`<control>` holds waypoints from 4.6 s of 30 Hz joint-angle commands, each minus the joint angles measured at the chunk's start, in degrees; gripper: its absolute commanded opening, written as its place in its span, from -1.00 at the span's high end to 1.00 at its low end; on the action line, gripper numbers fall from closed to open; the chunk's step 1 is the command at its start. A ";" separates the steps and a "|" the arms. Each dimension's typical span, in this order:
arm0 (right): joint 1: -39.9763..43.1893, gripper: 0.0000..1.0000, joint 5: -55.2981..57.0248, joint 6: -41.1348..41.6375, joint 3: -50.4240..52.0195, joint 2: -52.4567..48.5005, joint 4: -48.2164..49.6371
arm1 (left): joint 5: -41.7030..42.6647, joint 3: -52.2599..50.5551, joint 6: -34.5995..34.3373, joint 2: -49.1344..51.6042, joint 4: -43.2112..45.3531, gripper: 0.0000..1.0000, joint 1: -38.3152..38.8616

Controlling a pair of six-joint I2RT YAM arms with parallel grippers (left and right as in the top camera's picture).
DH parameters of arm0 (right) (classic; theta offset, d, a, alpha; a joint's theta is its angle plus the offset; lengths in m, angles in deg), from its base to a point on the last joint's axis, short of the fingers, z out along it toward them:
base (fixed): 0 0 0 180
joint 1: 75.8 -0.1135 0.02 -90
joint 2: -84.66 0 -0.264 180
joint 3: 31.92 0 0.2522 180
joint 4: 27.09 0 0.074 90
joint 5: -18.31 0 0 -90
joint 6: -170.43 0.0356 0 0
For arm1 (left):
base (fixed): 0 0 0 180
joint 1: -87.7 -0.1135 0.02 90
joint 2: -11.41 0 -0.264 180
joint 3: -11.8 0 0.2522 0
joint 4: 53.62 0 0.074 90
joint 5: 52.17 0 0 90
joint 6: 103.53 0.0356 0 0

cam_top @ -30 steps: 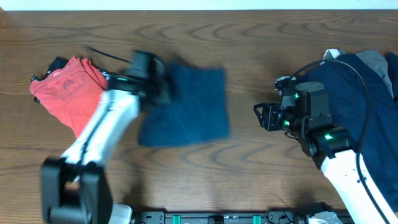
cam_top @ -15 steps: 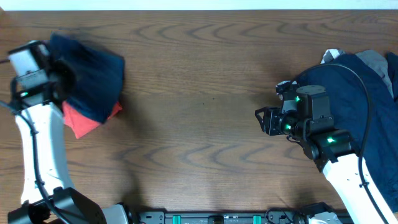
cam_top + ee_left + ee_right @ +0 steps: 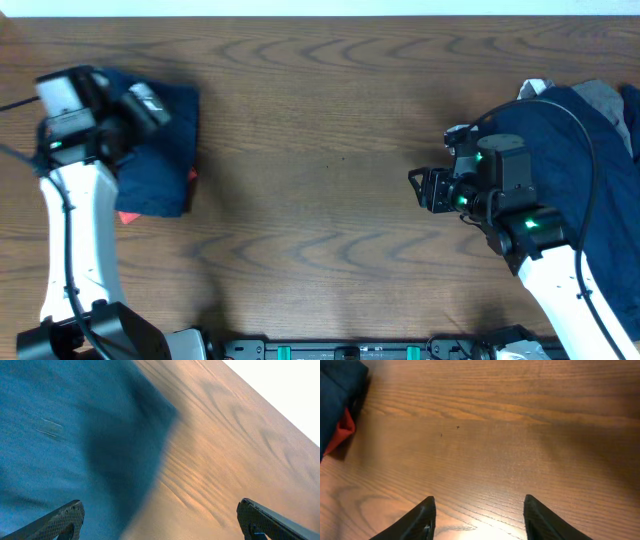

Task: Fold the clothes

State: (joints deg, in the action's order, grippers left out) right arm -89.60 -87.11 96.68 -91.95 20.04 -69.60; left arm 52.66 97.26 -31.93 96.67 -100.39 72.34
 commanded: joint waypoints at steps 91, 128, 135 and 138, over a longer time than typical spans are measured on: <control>4.35 -0.98 17.49 -19.71 45.94 64.13 24.70 | -9.31 -22.47 3.50 -73.35 -21.14 -0.96 23.21; 4.35 -0.99 17.51 -19.71 45.94 63.98 24.68 | -11.43 -23.67 5.70 -73.61 -23.02 -0.95 22.56; 4.35 -0.99 17.51 -19.71 45.94 63.98 24.68 | -13.49 -35.39 5.73 -78.05 -18.18 -0.96 18.45; 4.35 -0.98 17.51 -19.71 45.94 63.98 24.68 | -13.40 -42.99 5.68 -82.34 -11.52 -0.96 17.22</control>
State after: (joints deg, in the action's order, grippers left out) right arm -84.99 -69.37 77.82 -46.07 83.92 -44.68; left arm 40.40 59.14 -26.99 17.87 -115.06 90.61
